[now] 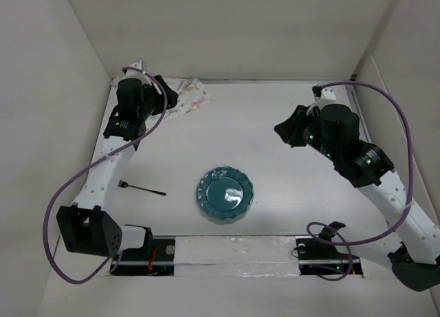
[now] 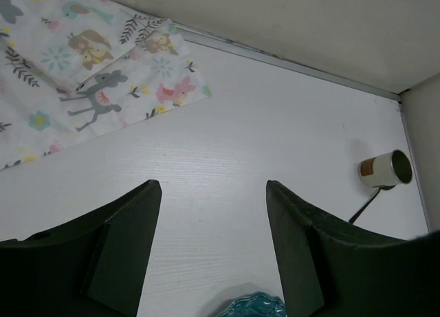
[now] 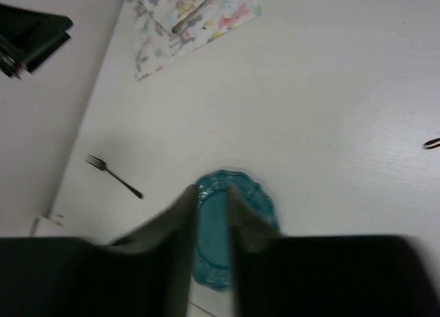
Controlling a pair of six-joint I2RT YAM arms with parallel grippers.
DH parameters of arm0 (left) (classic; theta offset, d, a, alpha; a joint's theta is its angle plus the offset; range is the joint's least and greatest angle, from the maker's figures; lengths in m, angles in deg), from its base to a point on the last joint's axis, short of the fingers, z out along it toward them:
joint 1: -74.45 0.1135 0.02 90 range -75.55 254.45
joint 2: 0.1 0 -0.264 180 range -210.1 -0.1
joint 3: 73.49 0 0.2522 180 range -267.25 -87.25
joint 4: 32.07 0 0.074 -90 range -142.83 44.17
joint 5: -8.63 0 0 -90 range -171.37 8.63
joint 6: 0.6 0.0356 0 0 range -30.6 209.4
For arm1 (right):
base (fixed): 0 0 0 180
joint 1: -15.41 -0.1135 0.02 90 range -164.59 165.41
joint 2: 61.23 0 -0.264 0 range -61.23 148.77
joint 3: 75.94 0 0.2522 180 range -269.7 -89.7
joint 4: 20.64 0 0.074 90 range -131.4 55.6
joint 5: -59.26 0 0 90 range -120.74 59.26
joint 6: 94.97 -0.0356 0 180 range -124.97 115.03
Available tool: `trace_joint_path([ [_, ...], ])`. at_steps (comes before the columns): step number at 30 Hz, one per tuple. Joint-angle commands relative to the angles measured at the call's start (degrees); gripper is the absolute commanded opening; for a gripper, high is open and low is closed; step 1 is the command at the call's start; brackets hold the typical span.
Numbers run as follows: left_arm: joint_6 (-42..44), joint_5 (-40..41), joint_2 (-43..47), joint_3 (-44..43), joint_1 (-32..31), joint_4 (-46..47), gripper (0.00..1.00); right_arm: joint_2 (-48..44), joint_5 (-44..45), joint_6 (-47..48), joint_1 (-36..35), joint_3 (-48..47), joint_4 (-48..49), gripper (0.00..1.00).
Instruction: Set the dinner table for one person
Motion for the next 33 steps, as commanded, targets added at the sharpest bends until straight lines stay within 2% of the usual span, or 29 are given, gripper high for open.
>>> trace_joint_path([
  [1, 0.2, 5.3, -1.1, -2.8, 0.3, -1.4, 0.60, -0.3, -0.9, 0.5, 1.7, 0.5, 2.9, 0.11],
  [2, -0.5, 6.2, -1.8, -3.7, 0.3, -2.1, 0.59, -0.2, -1.4, 0.7, 2.6, 0.6, 2.7, 0.00],
  [3, -1.0, 7.7, -4.3, -4.4, 0.3, -2.9, 0.49, -0.2, -1.8, 1.0, 2.6, 0.7, 2.4, 0.00],
  [6, -2.6, 14.0, -9.7, -7.8, 1.1, -6.7, 0.00, -1.1, -2.6, 1.1, 3.6, 2.5, 2.3, 0.00],
  [7, -3.2, 13.8, -11.0, -8.7, 2.0, -8.2, 0.00, -1.6, -3.3, 1.2, 3.6, 3.2, 2.7, 0.00],
  [8, -6.3, 10.5, -16.0, -11.1, 7.2, -8.9, 0.00, -2.7, -3.9, 1.4, 4.2, 5.4, 2.7, 0.00],
  [10, -7.1, 9.6, -17.2, -11.4, 8.7, -8.4, 0.00, -3.1, -4.4, 1.7, 4.8, 5.9, 2.5, 0.00],
  [11, -7.8, 8.7, -18.4, -12.3, 10.2, -8.4, 0.09, -3.3, -4.7, 1.8, 4.8, 6.3, 2.4, 0.00],
  [12, -9.1, 8.7, -21.0, -12.8, 12.8, -8.4, 0.24, -3.5, -5.2, 1.7, 4.8, 7.4, 2.5, 0.00],
  [15, -9.2, 7.2, -27.5, -17.4, 15.7, -10.8, 0.33, -4.8, -8.2, 1.0, 4.8, 10.4, 4.4, 0.00],
  [17, -8.5, 11.1, -32.2, -21.4, 16.2, -13.8, 0.33, -5.5, -9.1, 0.6, 4.8, 11.6, 5.4, 0.00],
  [18, -7.9, 14.2, -33.6, -22.4, 16.2, -14.3, 0.39, -5.4, -9.6, 0.6, 4.8, 12.0, 5.9, 0.00],
  [19, -7.5, 15.4, -35.2, -23.4, 16.2, -15.6, 0.41, -5.1, -9.9, 0.5, 4.8, 12.0, 5.9, 0.05],
  [20, -7.3, 16.2, -38.4, -26.0, 16.2, -16.6, 0.41, -4.3, -10.1, 0.6, 4.8, 11.9, 5.9, 0.16],
  [22, -7.1, 18.6, -41.3, -27.7, 16.2, -18.5, 0.46, -3.4, -10.4, 1.3, 4.8, 11.4, 5.6, 0.27],
  [23, -6.5, 18.7, -44.3, -29.7, 16.2, -19.2, 0.47, -3.0, -10.5, 1.6, 4.8, 11.3, 5.6, 0.36],
  [26, -6.4, 19.7, -49.6, -33.5, 16.2, -22.2, 0.47, -1.2, -11.2, 2.4, 4.8, 10.2, 5.8, 0.45],
  [33, -4.6, 23.1, -55.3, -34.8, 13.4, -24.4, 0.45, 2.0, -11.6, 3.7, 4.8, 7.9, 6.5, 0.48],
])
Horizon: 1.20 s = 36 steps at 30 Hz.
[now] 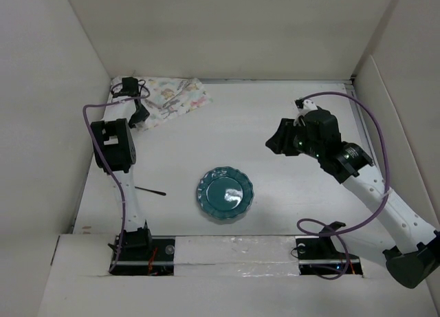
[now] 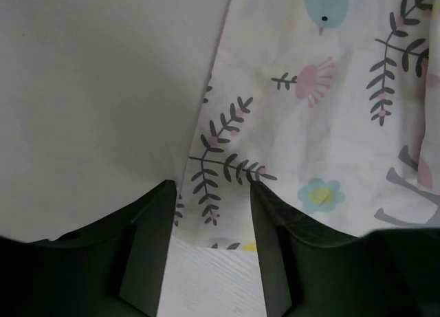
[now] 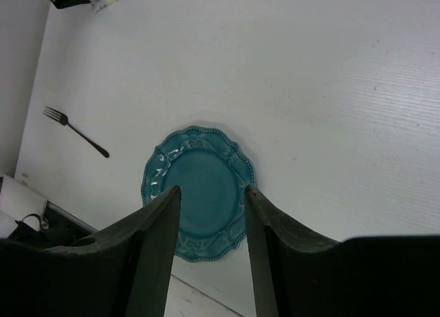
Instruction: Set the dinner table for one person
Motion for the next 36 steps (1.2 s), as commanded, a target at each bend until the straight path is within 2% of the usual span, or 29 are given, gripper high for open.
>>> trace_joint_path([
  [1, 1.5, 2.1, -0.9, -1.7, -1.6, -3.4, 0.43, 0.4, -1.0, 1.6, 0.2, -3.5, 3.7, 0.48],
  [2, 1.4, 1.0, -1.8, -1.5, -1.6, -3.7, 0.40, 0.5, -1.0, 1.6, 0.2, -3.6, 3.9, 0.48],
  [4, 0.8, -0.4, -1.9, -0.3, -2.2, -3.3, 0.17, 0.7, -0.7, 1.6, 0.2, -4.1, 4.1, 0.48],
  [6, 0.9, -3.1, -1.2, 1.7, -2.9, -2.6, 0.00, 0.8, -0.2, 1.6, 0.2, -4.4, 4.0, 0.48],
  [11, -0.5, -6.3, 2.7, 6.0, -10.0, -0.2, 0.00, 1.0, 1.9, 2.1, 0.2, -5.5, 3.9, 0.48],
  [19, -8.8, -21.5, 9.5, 11.5, -26.8, 7.1, 0.00, 3.3, 3.5, 2.5, 0.7, -5.4, 3.8, 0.54],
  [20, -8.8, -22.1, 10.0, 11.3, -26.9, 7.7, 0.00, 3.6, 3.5, 2.5, 0.7, -5.3, 3.8, 0.54],
  [23, -9.7, -24.0, 11.8, 9.0, -31.3, 8.7, 0.24, 4.8, 3.4, 2.2, 1.3, -4.5, 4.1, 0.58],
  [25, -9.1, -25.2, 12.9, 7.1, -33.1, 7.1, 0.27, 6.3, 3.5, 1.6, 1.3, -3.9, 4.6, 0.59],
  [27, -7.8, -25.3, 15.4, 4.8, -33.6, 5.7, 0.40, 7.6, 3.5, 0.0, 1.3, -3.4, 6.0, 0.59],
  [28, -6.6, -24.5, 16.0, 3.9, -34.2, 4.5, 0.41, 8.4, 3.5, -0.7, 2.0, -2.7, 6.7, 0.53],
  [29, -5.9, -21.1, 17.9, 3.3, -34.2, 3.6, 0.41, 10.3, 3.5, -1.6, 2.5, -2.4, 8.1, 0.27],
  [31, -4.3, -15.7, 20.5, 4.7, -34.2, 3.0, 0.41, 12.7, 3.0, -3.4, 3.0, -1.3, 10.3, 0.02],
  [32, -2.9, -12.5, 22.5, 7.2, -33.5, 3.1, 0.40, 14.2, 2.3, -3.7, 3.0, -1.3, 11.7, 0.00],
  [33, -1.3, -8.3, 23.5, 9.2, -32.2, 2.4, 0.38, 19.4, 2.4, -4.2, 3.0, -1.7, 12.5, 0.00],
  [35, 0.2, -5.5, 23.5, 10.9, -31.7, 2.0, 0.38, 21.2, 2.4, -4.2, 3.0, -2.1, 13.3, 0.00],
  [36, 1.1, -4.4, 23.4, 11.5, -31.1, 1.4, 0.39, 25.2, 2.6, -4.6, 3.0, -2.7, 13.7, 0.03],
])
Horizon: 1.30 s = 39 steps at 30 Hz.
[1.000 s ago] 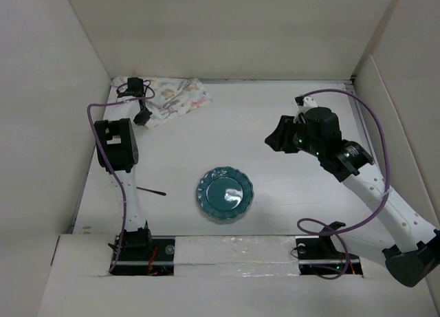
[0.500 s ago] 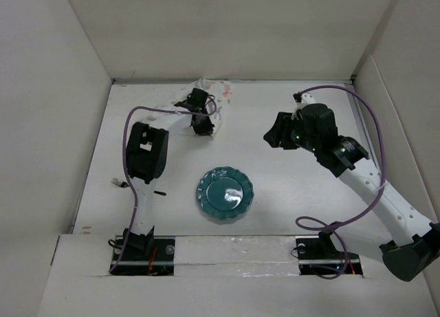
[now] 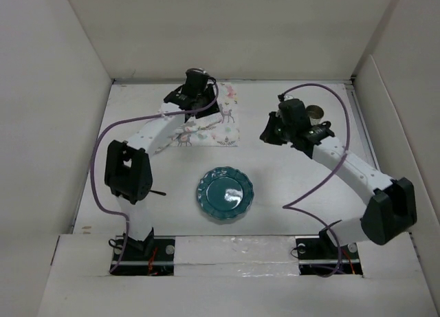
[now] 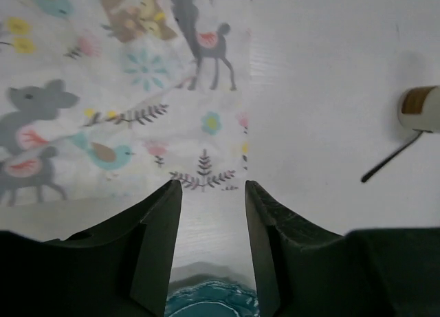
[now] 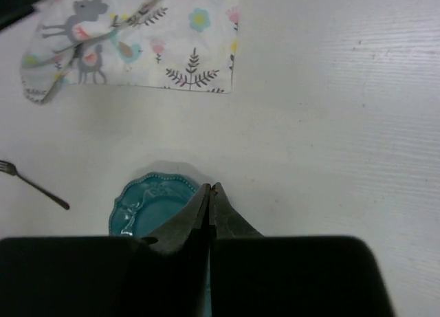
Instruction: Set the dinner table for one person
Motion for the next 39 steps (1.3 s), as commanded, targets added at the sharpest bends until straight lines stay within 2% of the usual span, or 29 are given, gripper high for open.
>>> trace_joint_path([
  [1, 5.7, 10.4, 1.2, 3.5, 1.9, -3.1, 0.40, 8.1, 0.1, -1.8, 0.2, -1.3, 5.2, 0.11],
  [2, 7.2, 12.9, 0.0, 3.5, 1.9, -3.8, 0.44, 10.2, 0.2, -2.2, 0.2, -2.8, 5.5, 0.30],
  [5, 9.8, 15.1, -3.0, 2.9, 1.9, -4.0, 0.60, 17.4, 0.9, -3.3, -1.0, -5.8, 6.3, 0.55],
  [8, 12.2, 16.6, -5.0, 2.2, 1.9, -2.4, 0.65, 23.4, 3.6, -4.1, -2.4, -9.6, 5.0, 0.59],
  [11, 14.5, 17.5, -6.9, 1.4, 1.9, -0.6, 0.66, 27.8, 6.4, -4.6, -4.2, -11.6, 4.2, 0.60],
  [16, 18.4, 19.1, -11.1, -1.2, 1.4, 1.3, 0.66, 34.6, 11.8, -4.5, -6.1, -17.1, 1.5, 0.60],
  [25, 20.6, 19.6, -16.0, -2.6, 1.4, 4.4, 0.66, 43.7, 15.5, -5.9, -7.8, -26.1, -2.7, 0.60],
  [27, 20.9, 19.3, -16.8, -2.7, 1.4, 4.9, 0.66, 44.7, 15.8, -6.2, -7.8, -27.6, -2.8, 0.54],
  [30, 21.3, 18.0, -18.2, -3.3, 1.4, 5.5, 0.66, 45.5, 17.0, -6.8, -7.8, -28.5, -2.9, 0.30],
  [31, 21.4, 18.7, -18.8, -3.5, 1.4, 5.6, 0.66, 45.7, 17.4, -6.9, -7.8, -28.6, -2.9, 0.18],
  [34, 21.4, 20.0, -20.0, -4.8, 1.4, 5.5, 0.59, 44.3, 18.2, -7.1, -7.2, -27.6, -1.9, 0.00],
  [37, 21.1, 20.4, -19.3, -5.7, 1.4, 5.6, 0.22, 41.9, 18.3, -6.6, -6.5, -24.8, 1.0, 0.00],
  [38, 21.1, 20.4, -18.8, -6.3, 1.4, 5.5, 0.00, 40.3, 18.2, -6.2, -5.9, -24.1, 1.7, 0.00],
  [39, 21.2, 20.3, -18.2, -6.3, 1.4, 5.6, 0.00, 39.6, 18.0, -6.1, -5.3, -23.4, 2.0, 0.00],
])
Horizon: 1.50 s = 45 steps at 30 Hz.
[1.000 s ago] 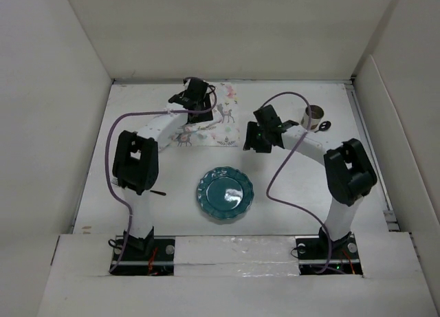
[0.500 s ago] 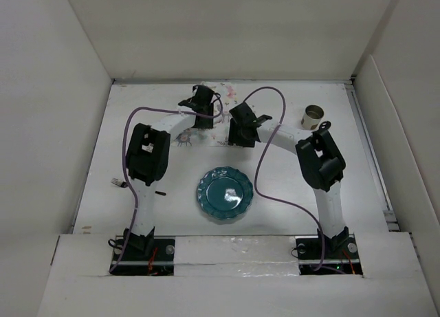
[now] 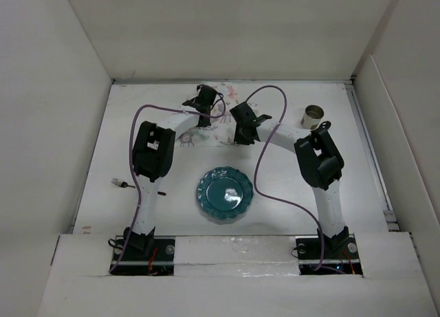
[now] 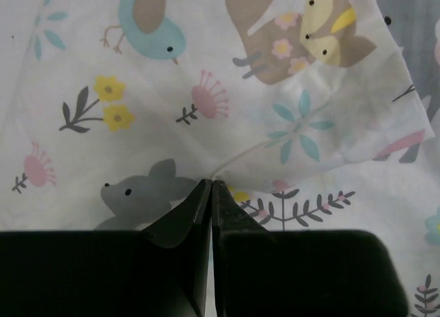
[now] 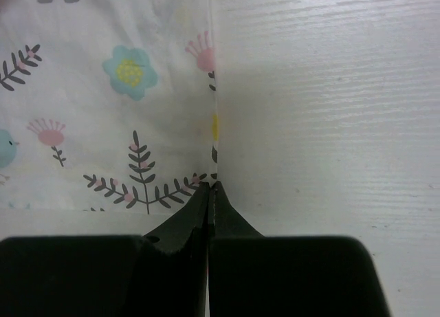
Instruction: Set the dinner table for one person
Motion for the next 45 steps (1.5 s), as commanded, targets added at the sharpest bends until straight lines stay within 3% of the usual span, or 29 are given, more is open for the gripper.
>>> trace_joint_path([
  [1, 0.6, 1.0, 3.3, -3.2, -0.3, 0.5, 0.00, -4.8, 2.0, 0.5, 1.6, 2.9, 3.0, 0.00],
  [7, 1.6, -0.9, 11.9, -3.9, 1.4, 1.0, 0.00, -13.8, -0.1, 2.7, 3.9, 8.0, 4.9, 0.00],
  [13, -0.2, -7.5, 17.6, -4.2, 10.5, 1.1, 0.00, -24.3, -2.5, 4.6, 7.6, 14.2, 4.1, 0.00],
  [17, -0.8, -8.1, 14.1, -5.0, 16.0, 0.0, 0.00, -27.6, -3.5, 5.4, 8.2, 16.9, 3.0, 0.00],
  [20, -4.4, -10.3, 9.9, -7.5, 20.9, -4.2, 0.22, -27.6, -4.5, 5.4, 8.9, 18.1, 2.2, 0.00],
  [23, -5.9, -13.9, 13.8, -3.5, 22.5, -3.6, 0.26, -26.9, -4.7, 5.6, 9.5, 18.0, 1.6, 0.00],
  [26, -5.0, -7.5, 21.9, 3.1, 19.1, -1.6, 0.36, -26.0, -5.8, 5.4, 10.0, 17.4, 1.9, 0.00],
  [28, -5.7, -8.3, 26.0, 5.8, 19.1, -2.4, 0.38, -25.2, -6.2, 5.4, 10.0, 17.0, 1.9, 0.00],
  [31, -4.4, -13.0, 32.0, 16.6, 16.4, -1.1, 0.27, -25.3, -6.8, 5.4, 10.0, 17.2, 2.6, 0.00],
  [32, -3.8, -12.2, 33.0, 18.4, 14.9, -1.7, 0.21, -25.2, -6.9, 5.4, 10.0, 17.3, 2.6, 0.00],
  [34, -3.8, -10.4, 35.2, 23.1, 9.0, -3.9, 0.19, -25.4, -7.4, 5.4, 10.5, 17.9, 2.9, 0.00],
  [36, -4.2, -9.9, 36.0, 25.8, 6.5, -4.9, 0.20, -25.7, -7.4, 5.4, 10.5, 18.5, 3.1, 0.00],
  [40, -5.2, -7.7, 34.7, 29.7, 2.9, -6.5, 0.38, -26.2, -8.0, 5.2, 10.5, 19.5, 3.8, 0.00],
  [45, -6.6, -7.4, 29.6, 30.1, -0.7, -8.0, 0.33, -26.5, -9.1, 5.3, 11.1, 20.1, 4.2, 0.00],
])
